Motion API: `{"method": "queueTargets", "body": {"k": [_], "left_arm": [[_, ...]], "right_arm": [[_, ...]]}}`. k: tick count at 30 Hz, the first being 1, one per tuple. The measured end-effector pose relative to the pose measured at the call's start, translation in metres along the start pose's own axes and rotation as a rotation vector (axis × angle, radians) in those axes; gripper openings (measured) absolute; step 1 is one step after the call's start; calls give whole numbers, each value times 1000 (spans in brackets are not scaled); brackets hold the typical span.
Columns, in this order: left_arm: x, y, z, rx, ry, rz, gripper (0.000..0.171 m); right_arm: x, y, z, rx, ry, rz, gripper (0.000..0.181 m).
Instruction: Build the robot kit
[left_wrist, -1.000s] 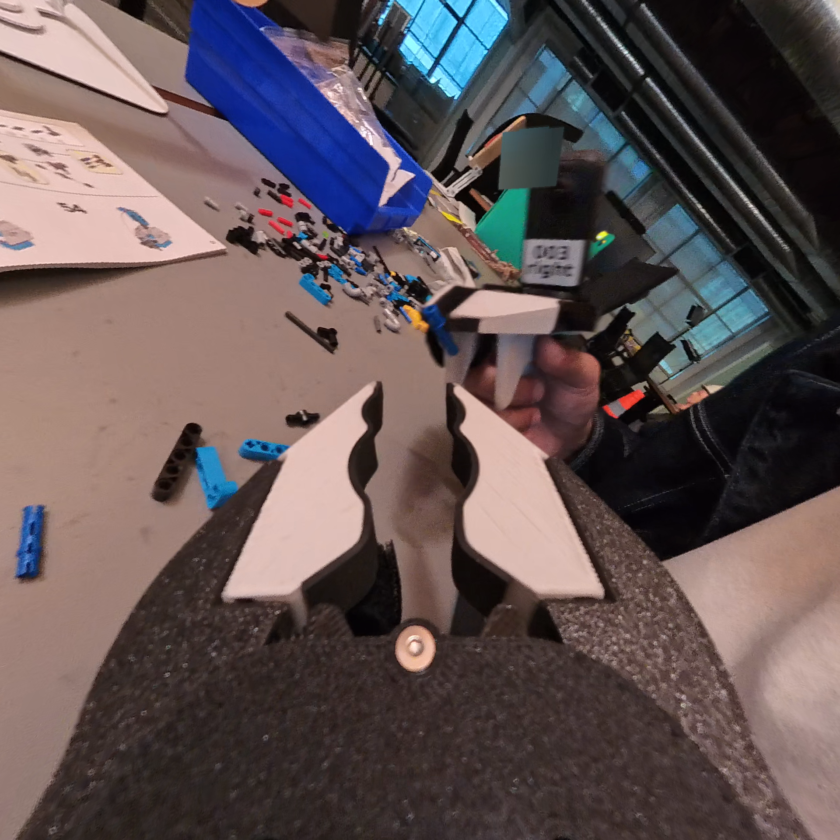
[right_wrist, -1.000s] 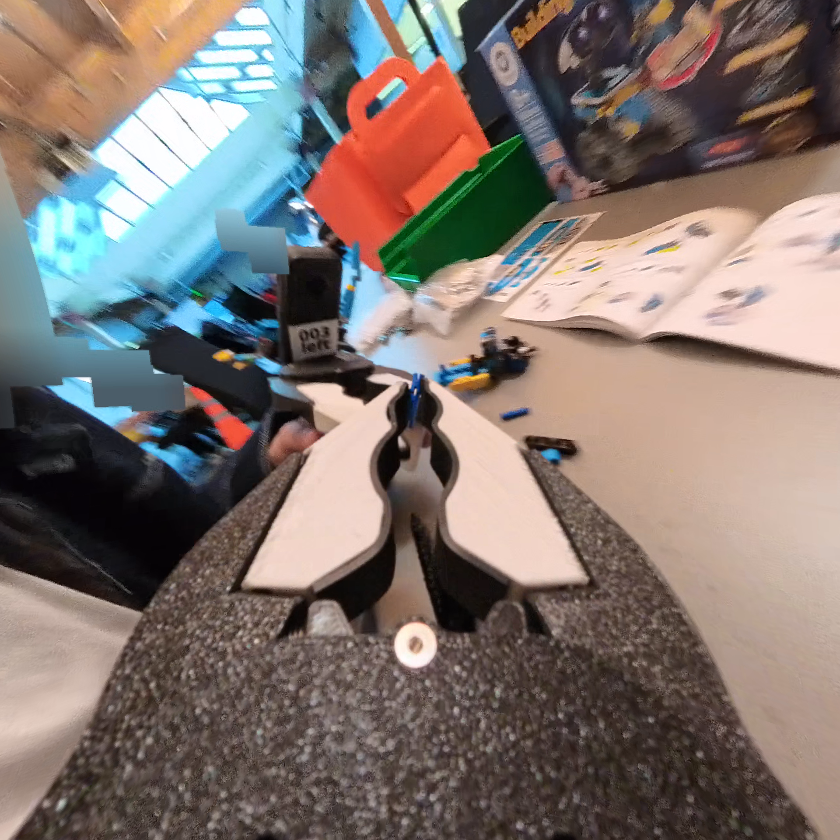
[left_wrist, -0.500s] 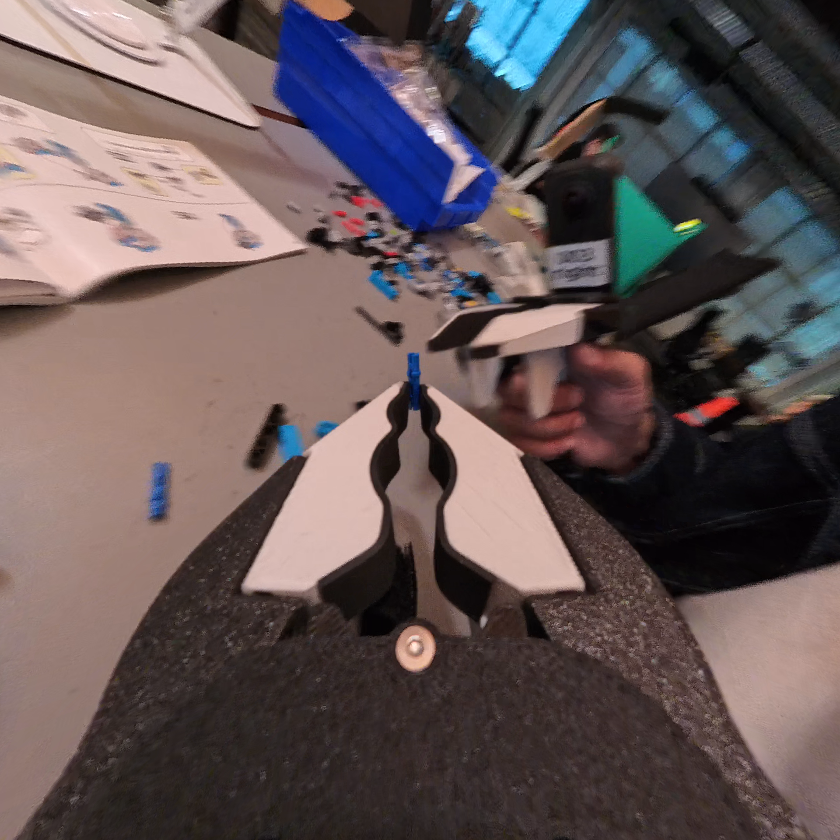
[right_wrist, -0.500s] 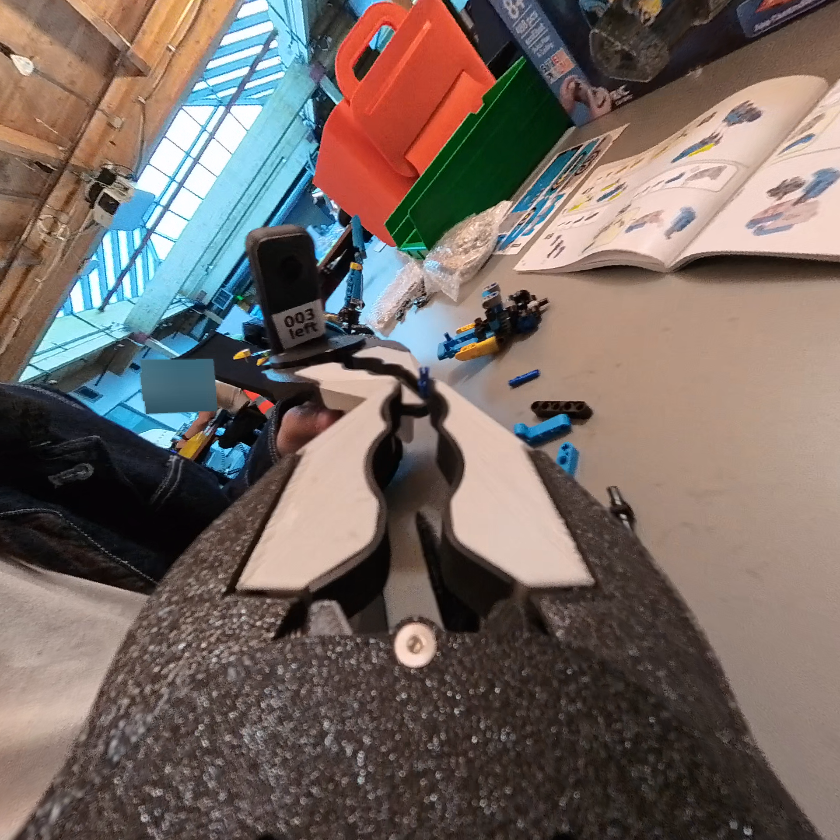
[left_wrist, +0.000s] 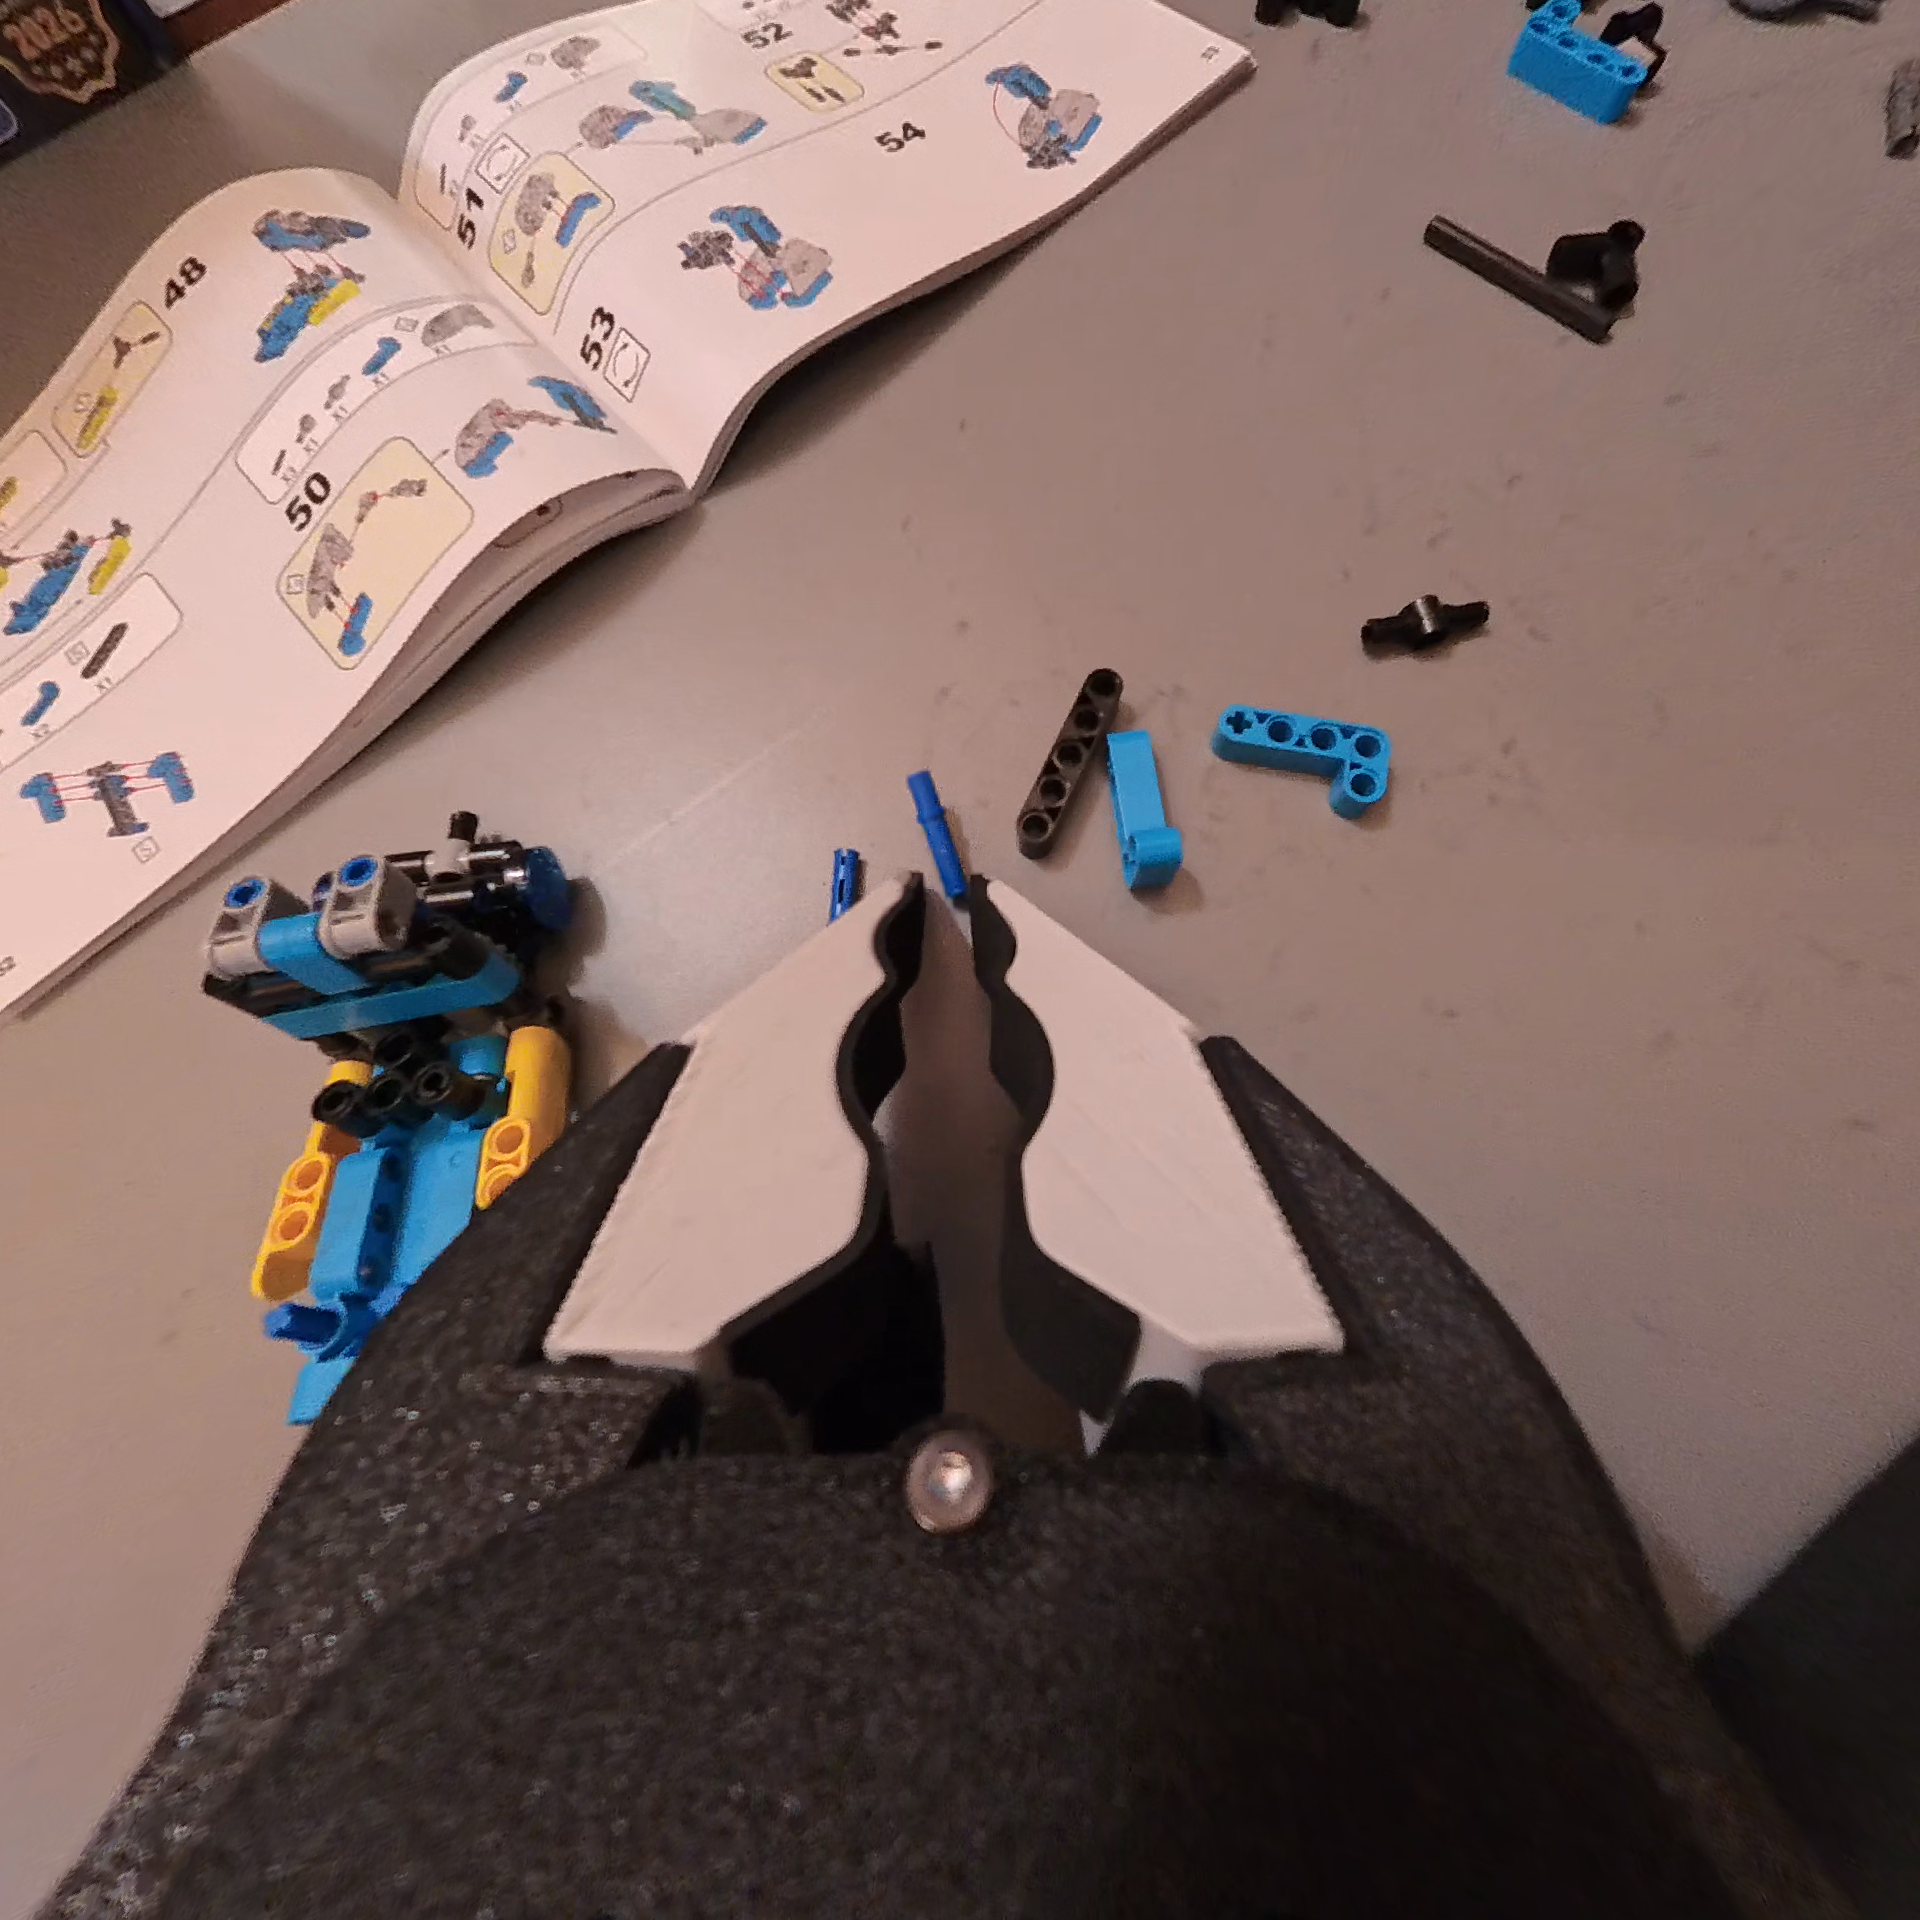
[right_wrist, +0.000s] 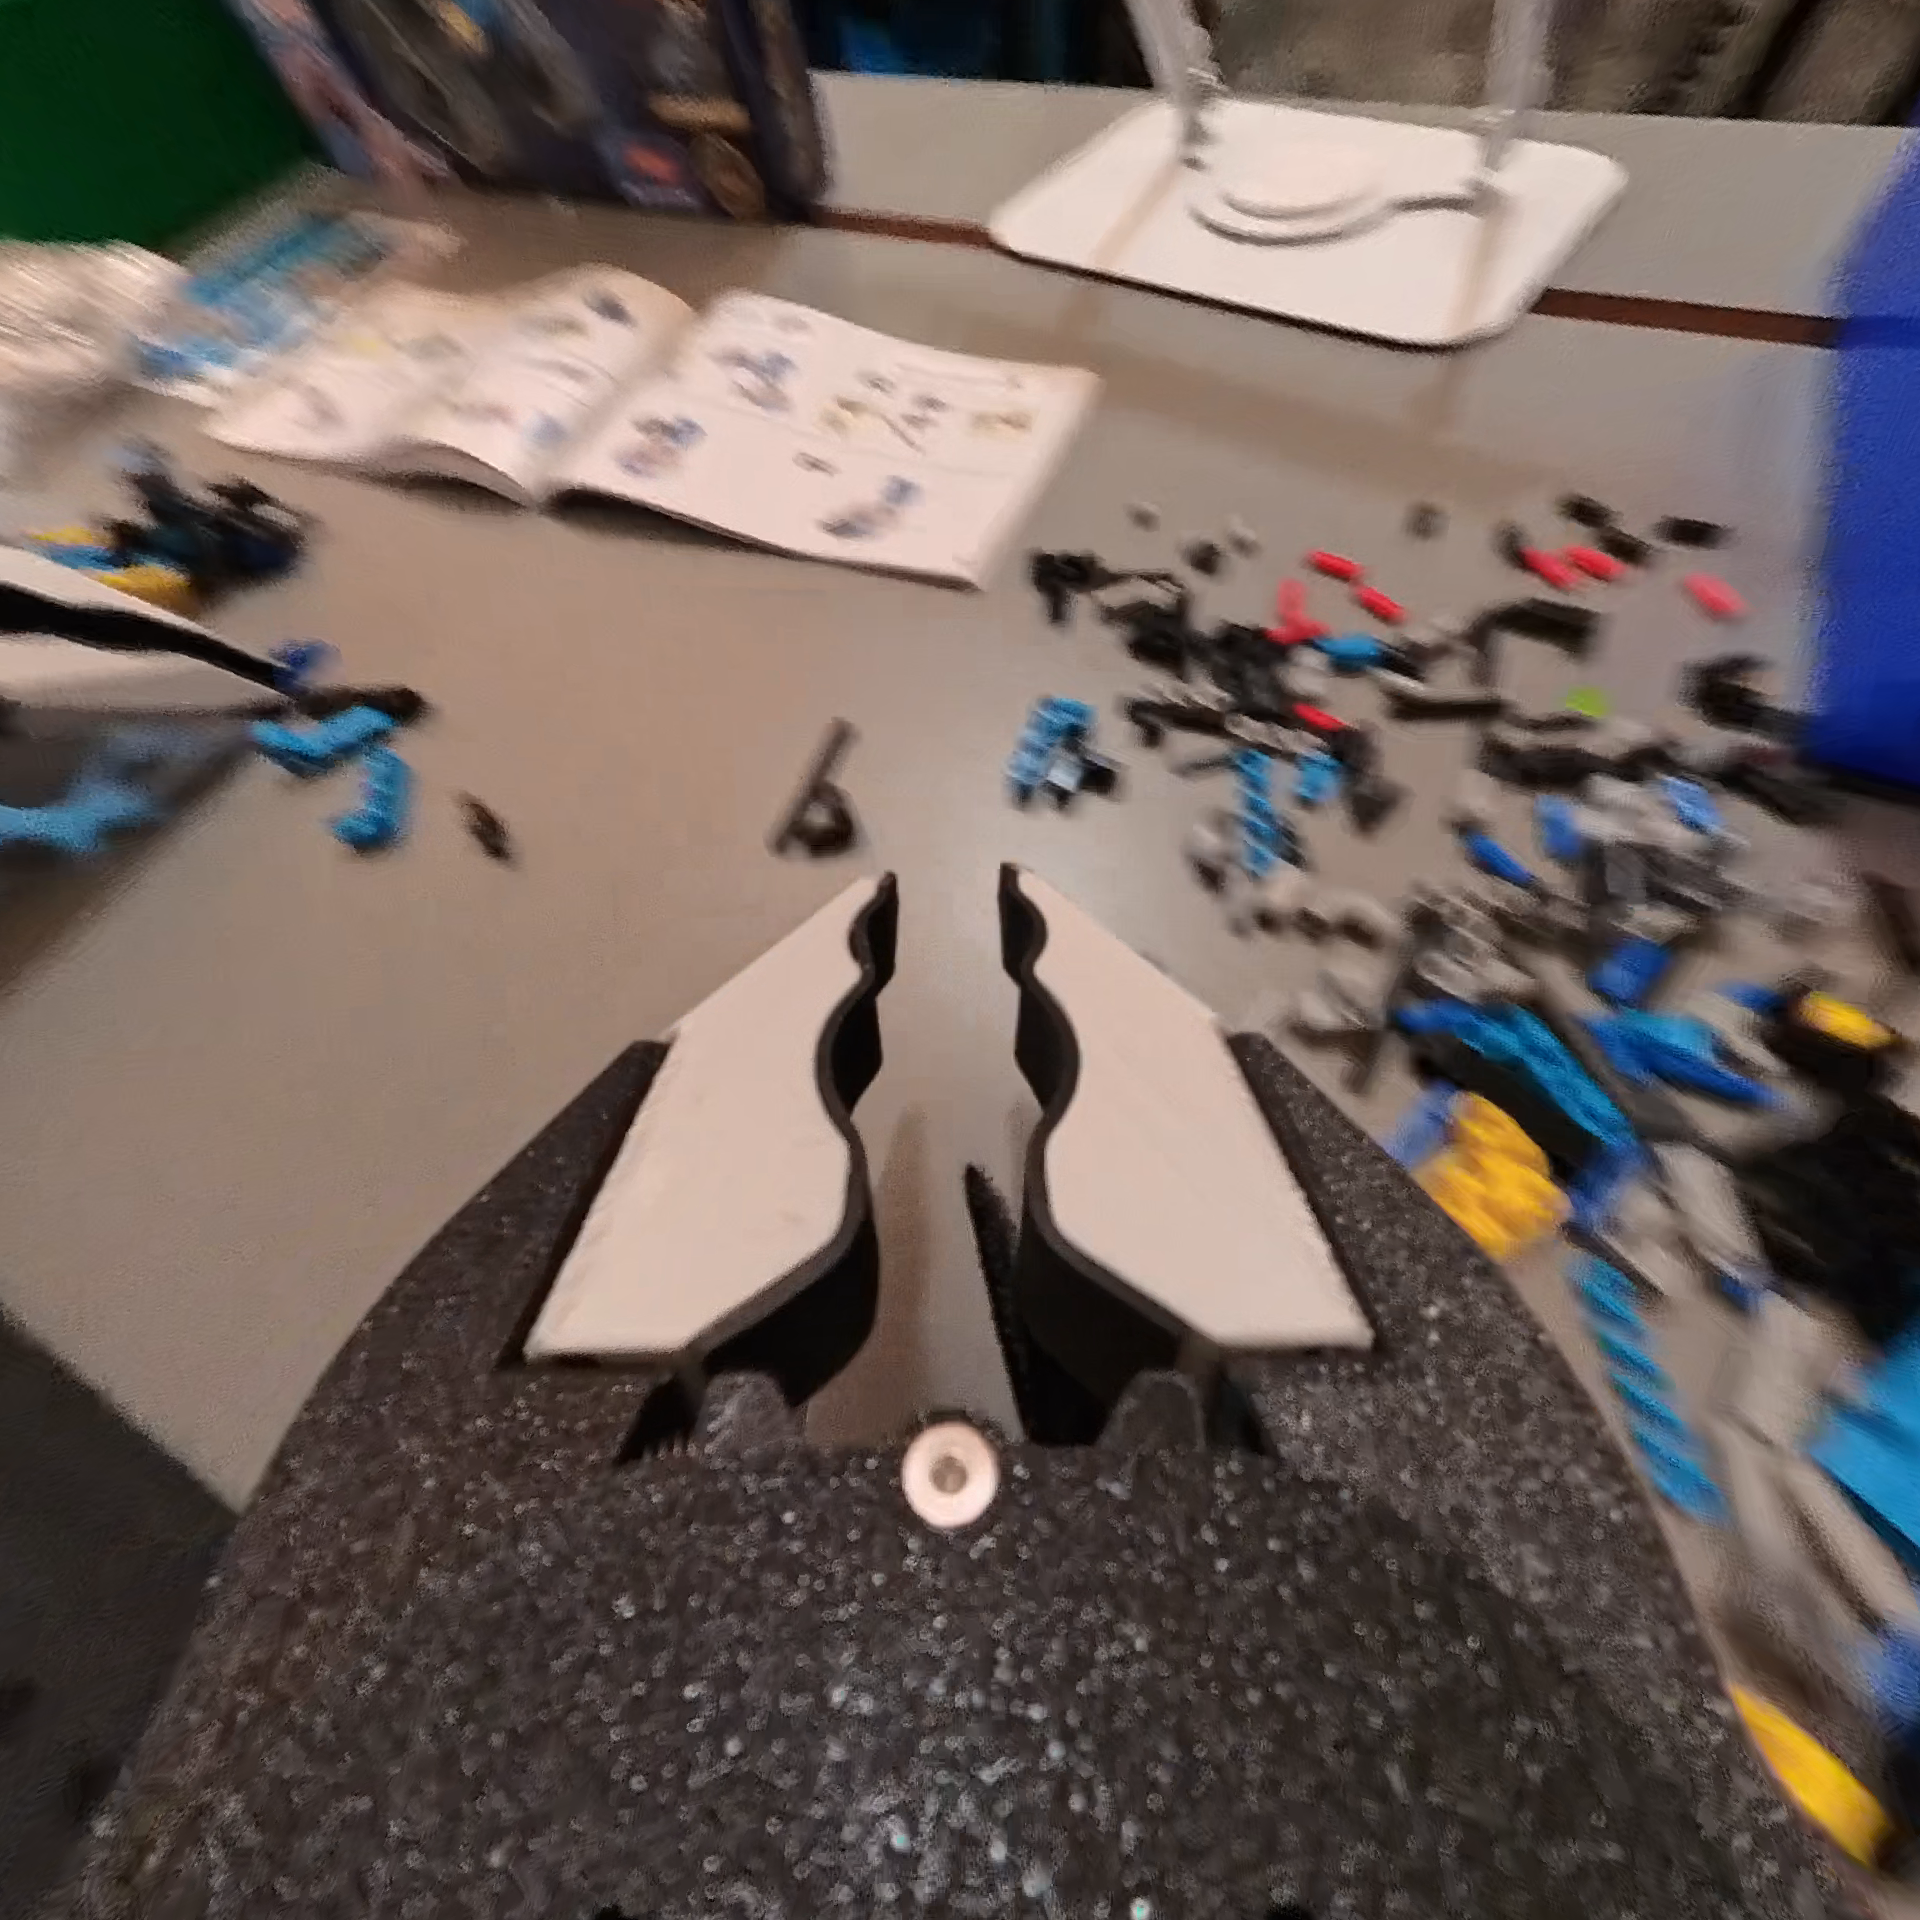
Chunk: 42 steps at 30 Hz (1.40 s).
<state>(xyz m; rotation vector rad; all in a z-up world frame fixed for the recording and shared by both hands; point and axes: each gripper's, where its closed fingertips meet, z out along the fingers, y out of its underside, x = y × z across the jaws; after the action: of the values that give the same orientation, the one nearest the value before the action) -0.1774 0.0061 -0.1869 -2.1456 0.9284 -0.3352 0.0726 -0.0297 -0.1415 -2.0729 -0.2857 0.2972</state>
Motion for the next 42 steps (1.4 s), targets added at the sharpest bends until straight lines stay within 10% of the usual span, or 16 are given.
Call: {"method": "queueTargets", "body": {"k": [7,35,38,42], "left_arm": [[-1,0,0,1,15,-30,11],[-1,-31,-19,201,68,-149,27],[13,-57,-35,347,192,-245,28],[57,-84,-62,479,504,-313,28]], "right_arm": [[77,26,-34,-203,278,-106,28],[89,44,-16,-304,242,-32,3],[52,5,-16,-181,205,-115,3],[-106,-53,3,80,-280,-111,3]]}}
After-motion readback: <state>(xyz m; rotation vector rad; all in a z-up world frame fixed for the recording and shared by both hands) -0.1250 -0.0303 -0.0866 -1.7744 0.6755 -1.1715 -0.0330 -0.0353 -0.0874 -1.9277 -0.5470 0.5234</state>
